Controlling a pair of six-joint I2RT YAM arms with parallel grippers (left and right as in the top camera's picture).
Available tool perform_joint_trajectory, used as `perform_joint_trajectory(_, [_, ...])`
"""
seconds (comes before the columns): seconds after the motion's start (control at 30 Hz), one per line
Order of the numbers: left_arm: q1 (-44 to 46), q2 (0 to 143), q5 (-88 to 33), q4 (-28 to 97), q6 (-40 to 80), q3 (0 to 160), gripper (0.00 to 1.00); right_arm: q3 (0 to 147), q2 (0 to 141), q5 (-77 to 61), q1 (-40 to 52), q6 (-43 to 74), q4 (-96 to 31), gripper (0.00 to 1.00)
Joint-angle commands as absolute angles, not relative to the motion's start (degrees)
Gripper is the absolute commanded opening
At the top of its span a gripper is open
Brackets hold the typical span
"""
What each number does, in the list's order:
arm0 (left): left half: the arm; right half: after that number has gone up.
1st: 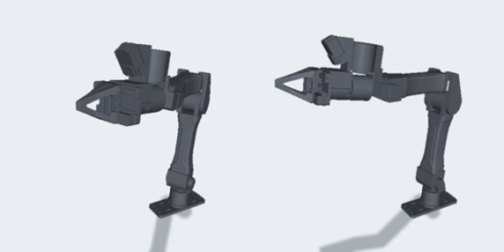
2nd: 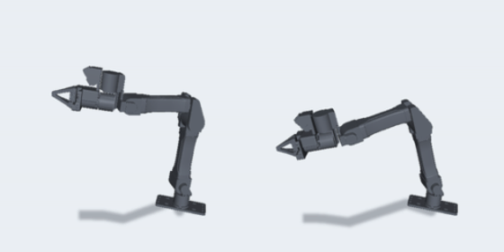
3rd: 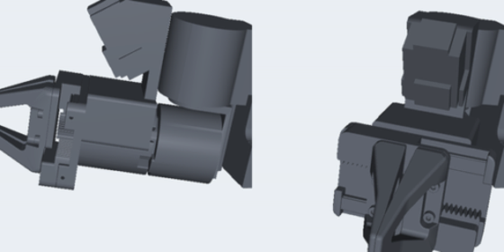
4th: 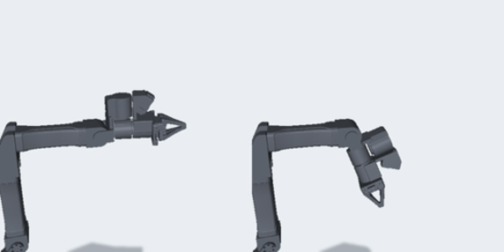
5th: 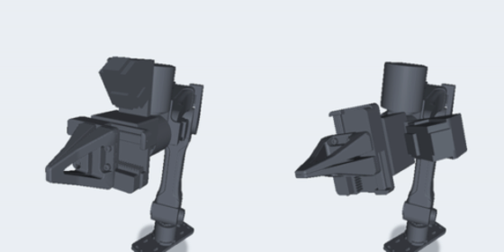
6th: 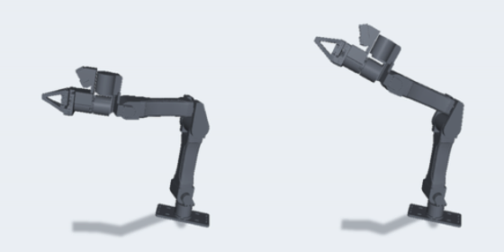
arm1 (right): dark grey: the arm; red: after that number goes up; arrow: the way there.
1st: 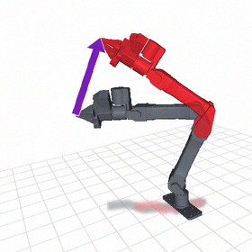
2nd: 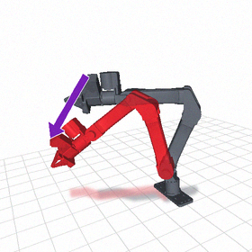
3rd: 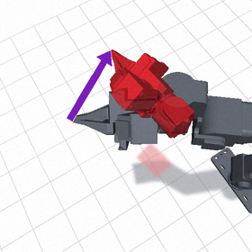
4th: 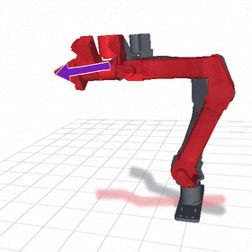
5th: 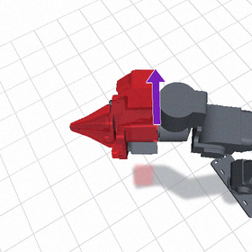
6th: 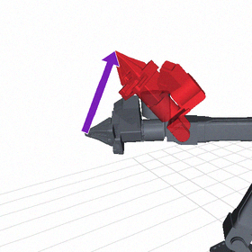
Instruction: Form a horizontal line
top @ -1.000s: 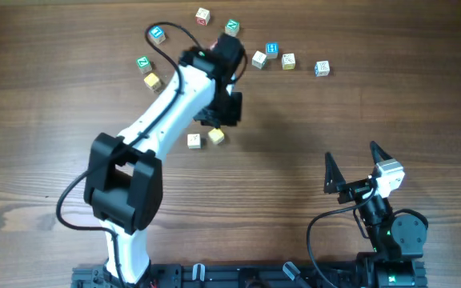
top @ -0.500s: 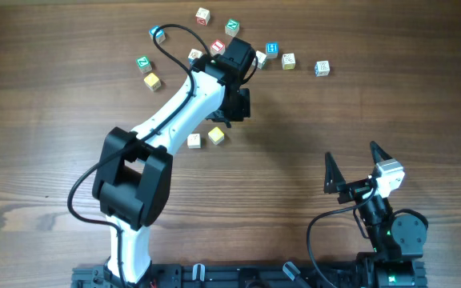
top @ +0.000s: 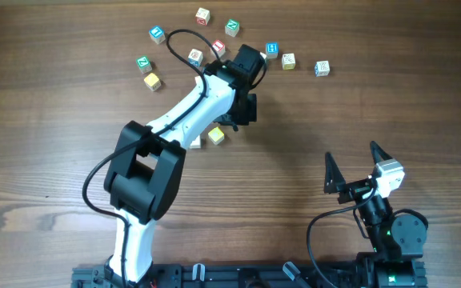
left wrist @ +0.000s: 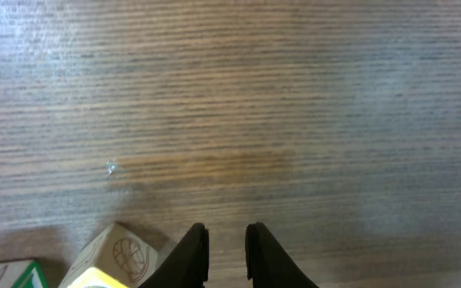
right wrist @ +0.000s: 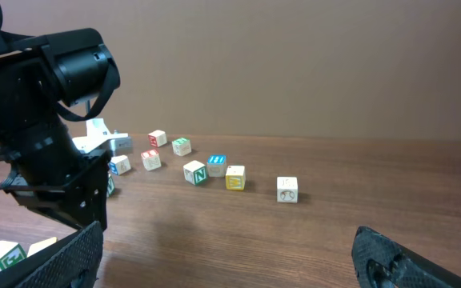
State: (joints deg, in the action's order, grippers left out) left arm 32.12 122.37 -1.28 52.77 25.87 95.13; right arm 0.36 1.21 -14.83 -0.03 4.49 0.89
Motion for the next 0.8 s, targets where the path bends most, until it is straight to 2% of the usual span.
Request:
perform_joint_trajectory(0.0, [32.27,123.7,0.97,51.92,26.22,94.7,0.19,0.32,0.8,-15.33,0.25,4.67,1.21,1.0])
perform_joint_trajectory(0.77, [32.4,123.74,1.17,52.25,26.2,94.7,0.2,0.32,0.8,-15.33,0.25,4.67,1.21,1.0])
